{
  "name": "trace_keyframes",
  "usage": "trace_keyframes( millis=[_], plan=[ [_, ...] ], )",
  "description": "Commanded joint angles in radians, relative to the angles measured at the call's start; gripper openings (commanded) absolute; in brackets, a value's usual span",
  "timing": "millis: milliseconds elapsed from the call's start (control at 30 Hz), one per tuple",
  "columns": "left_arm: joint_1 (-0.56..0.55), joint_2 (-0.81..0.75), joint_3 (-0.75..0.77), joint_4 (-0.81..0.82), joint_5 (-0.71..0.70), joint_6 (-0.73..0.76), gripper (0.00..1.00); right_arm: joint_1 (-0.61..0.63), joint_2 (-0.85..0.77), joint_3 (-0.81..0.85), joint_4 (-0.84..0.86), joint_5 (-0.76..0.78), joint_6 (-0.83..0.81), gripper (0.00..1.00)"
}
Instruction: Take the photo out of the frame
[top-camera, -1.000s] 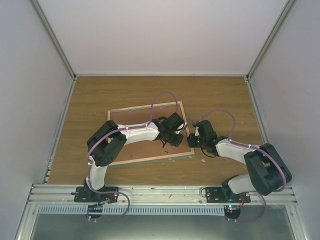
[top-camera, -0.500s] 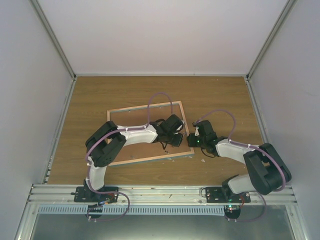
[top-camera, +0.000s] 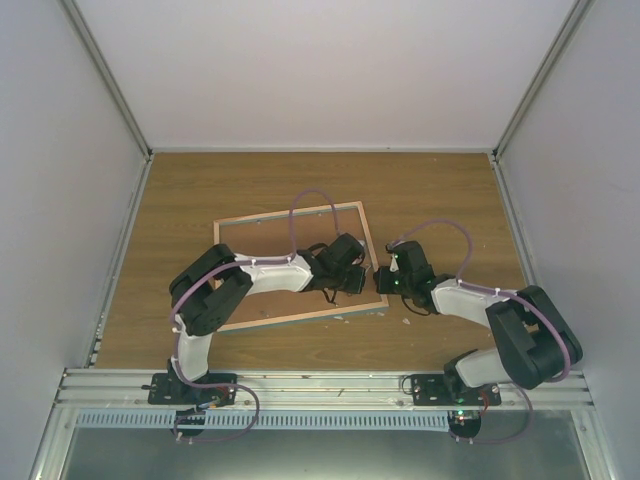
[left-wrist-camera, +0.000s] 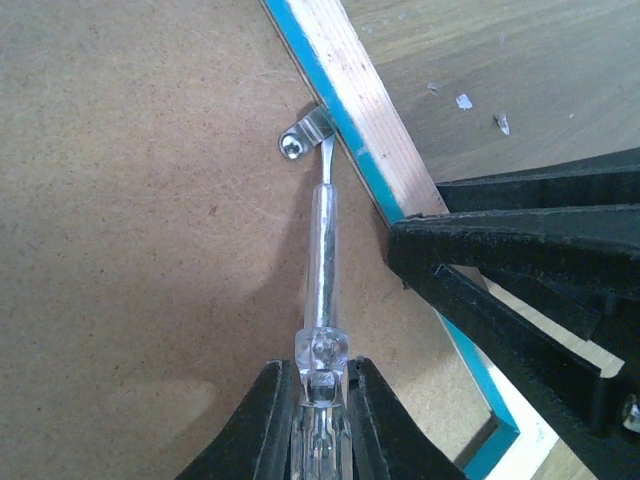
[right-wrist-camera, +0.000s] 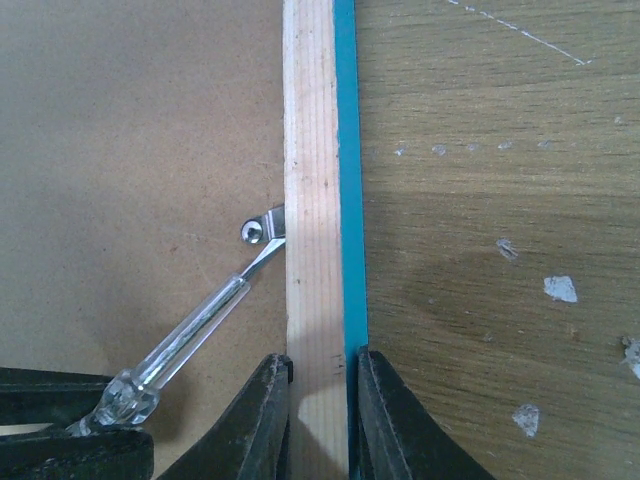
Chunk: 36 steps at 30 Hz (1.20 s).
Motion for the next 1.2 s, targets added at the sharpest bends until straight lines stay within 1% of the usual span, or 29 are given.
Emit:
trace_keyframes(
  millis=[0, 133, 400, 533, 600, 667, 767, 833, 933, 1000, 1167],
  plan=[
    [0.022, -0.036, -0.041, 0.107, -0.168, -0.102, 0.0, 0.011, 0.007, -0.028, -0.016, -0.088, 0.027, 0.05],
    [0.022, -0.047, -0.039, 0.128, -0.188, -0.115, 0.0, 0.011, 0.007, -0.032, -0.009, -0.107, 0.026, 0.02],
    [0.028, -0.061, -0.038, 0.146, -0.234, -0.142, 0.0, 0.011, -0.008, -0.047, -0.009, -0.115, 0.03, 0.02],
    [0.028, -0.106, -0.089, 0.183, -0.262, -0.176, 0.0, 0.011, -0.006, -0.049, -0.002, -0.115, 0.036, 0.02],
    [0.028, -0.138, -0.121, 0.25, -0.242, -0.172, 0.0, 0.011, -0.001, -0.048, 0.005, -0.123, 0.036, 0.02],
    [0.025, -0.145, -0.114, 0.259, -0.212, -0.142, 0.0, 0.011, 0.002, -0.044, 0.004, -0.131, 0.025, 0.01],
    [0.011, -0.144, -0.083, 0.207, -0.176, -0.06, 0.0, 0.011, -0.009, -0.031, -0.018, -0.129, 0.001, 0.01],
    [0.004, -0.163, -0.093, 0.185, -0.153, -0.013, 0.0, 0.012, -0.015, -0.021, -0.038, -0.12, -0.011, 0.01],
    [0.004, -0.21, -0.13, 0.123, -0.159, 0.023, 0.0, 0.011, -0.016, -0.014, -0.038, -0.11, -0.018, 0.01],
    [0.004, -0.238, -0.143, 0.073, -0.158, 0.058, 0.0, 0.011, -0.008, -0.011, -0.056, -0.106, -0.025, 0.01],
    [-0.004, -0.25, -0.105, -0.079, -0.13, 0.191, 0.0, 0.011, 0.008, -0.003, -0.068, -0.102, -0.048, 0.01]
  ],
)
